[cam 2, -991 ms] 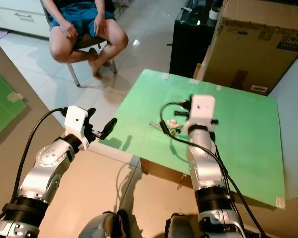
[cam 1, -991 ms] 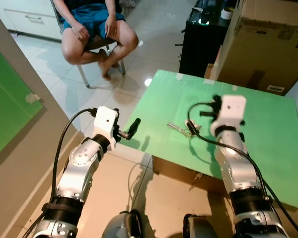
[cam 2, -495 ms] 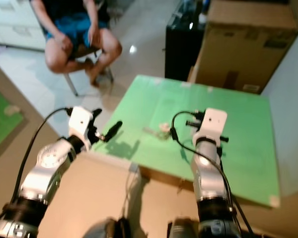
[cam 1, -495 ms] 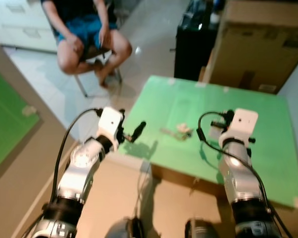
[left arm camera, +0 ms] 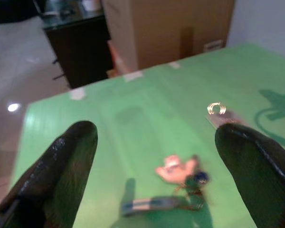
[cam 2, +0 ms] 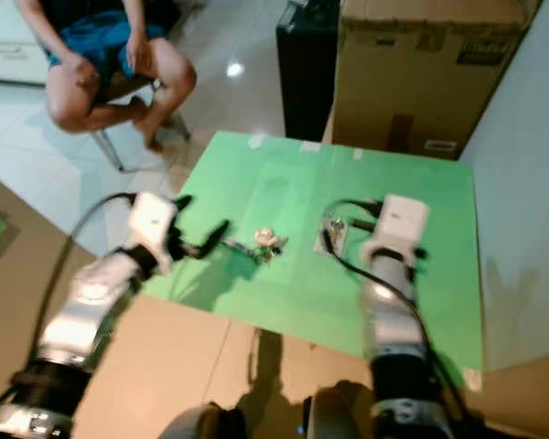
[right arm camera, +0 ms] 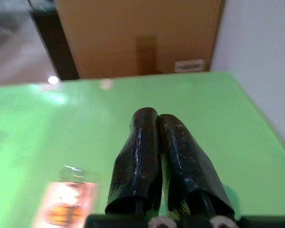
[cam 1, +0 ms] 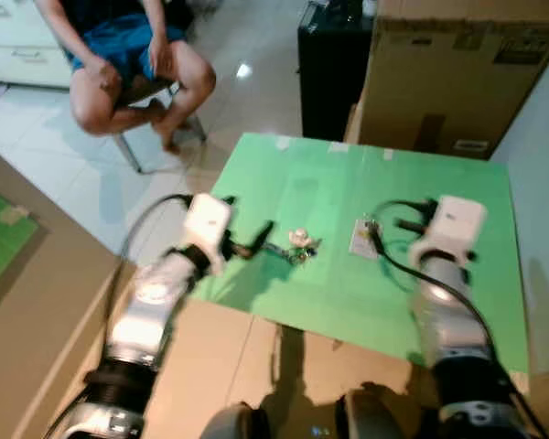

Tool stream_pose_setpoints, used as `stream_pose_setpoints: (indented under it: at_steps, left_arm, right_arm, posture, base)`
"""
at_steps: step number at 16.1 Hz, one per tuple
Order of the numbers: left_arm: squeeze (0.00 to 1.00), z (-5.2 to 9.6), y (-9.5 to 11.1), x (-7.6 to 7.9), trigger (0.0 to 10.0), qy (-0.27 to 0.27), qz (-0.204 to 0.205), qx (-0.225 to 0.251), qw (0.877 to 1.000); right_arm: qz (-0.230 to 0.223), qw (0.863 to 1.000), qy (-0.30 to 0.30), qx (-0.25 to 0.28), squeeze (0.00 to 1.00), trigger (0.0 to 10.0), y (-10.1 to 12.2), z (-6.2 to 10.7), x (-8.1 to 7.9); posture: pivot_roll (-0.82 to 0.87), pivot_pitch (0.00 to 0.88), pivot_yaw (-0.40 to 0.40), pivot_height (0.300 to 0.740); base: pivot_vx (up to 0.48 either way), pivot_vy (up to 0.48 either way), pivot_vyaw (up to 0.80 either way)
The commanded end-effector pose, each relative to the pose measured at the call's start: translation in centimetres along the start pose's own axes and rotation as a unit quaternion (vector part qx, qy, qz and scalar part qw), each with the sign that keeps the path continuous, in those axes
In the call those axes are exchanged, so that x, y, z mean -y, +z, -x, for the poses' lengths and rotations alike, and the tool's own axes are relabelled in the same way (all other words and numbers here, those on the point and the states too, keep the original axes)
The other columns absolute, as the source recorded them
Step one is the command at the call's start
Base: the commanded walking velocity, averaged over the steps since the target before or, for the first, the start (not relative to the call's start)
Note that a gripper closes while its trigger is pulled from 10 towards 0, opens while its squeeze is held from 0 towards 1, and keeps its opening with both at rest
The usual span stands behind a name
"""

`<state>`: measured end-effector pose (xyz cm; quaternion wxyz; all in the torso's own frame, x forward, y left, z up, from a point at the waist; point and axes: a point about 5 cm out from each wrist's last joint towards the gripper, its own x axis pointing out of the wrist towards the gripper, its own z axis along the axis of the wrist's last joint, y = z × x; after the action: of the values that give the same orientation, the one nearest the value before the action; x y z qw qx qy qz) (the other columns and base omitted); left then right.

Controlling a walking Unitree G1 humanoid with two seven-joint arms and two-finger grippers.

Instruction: Hang keys on a hook

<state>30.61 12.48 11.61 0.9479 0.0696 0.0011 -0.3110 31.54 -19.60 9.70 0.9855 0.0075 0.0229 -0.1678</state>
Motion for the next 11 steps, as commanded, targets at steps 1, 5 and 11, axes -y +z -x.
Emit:
stream_pose_setpoints:
  at_steps: [1, 5, 11]
  left_arm:
    - [0.00, 0.9, -0.6, -0.7, 10.0, 0.009, 0.001, -0.015, 1.000]
    - [0.00, 1.7, -0.4, -1.1, 10.0, 0.003, -0.008, -0.024, 1.000]
    - [0.00, 5.3, 0.5, -3.4, 10.0, -0.007, -0.050, -0.064, 0.997]
  right_arm:
    - [-0.010, 1.000, 0.015, -0.005, 0.00, 10.0, -0.2, 0.0, -0.6]
    - [-0.022, 0.999, 0.029, -0.011, 0.00, 10.0, 0.1, -1.2, -0.6]
    - [-0.029, 0.999, 0.040, -0.012, 0.00, 10.0, -0.2, -1.7, -1.8]
  posture:
    - [-0.15, 0.167, 0.150, 0.740]
    - [-0.12, 0.198, 0.193, 0.740]
    - [0.00, 0.266, 0.294, 0.740]
  base:
    - [0.000, 0.000, 0.00]
    - [0.000, 0.000, 0.00]
    - [0.000, 0.000, 0.00]
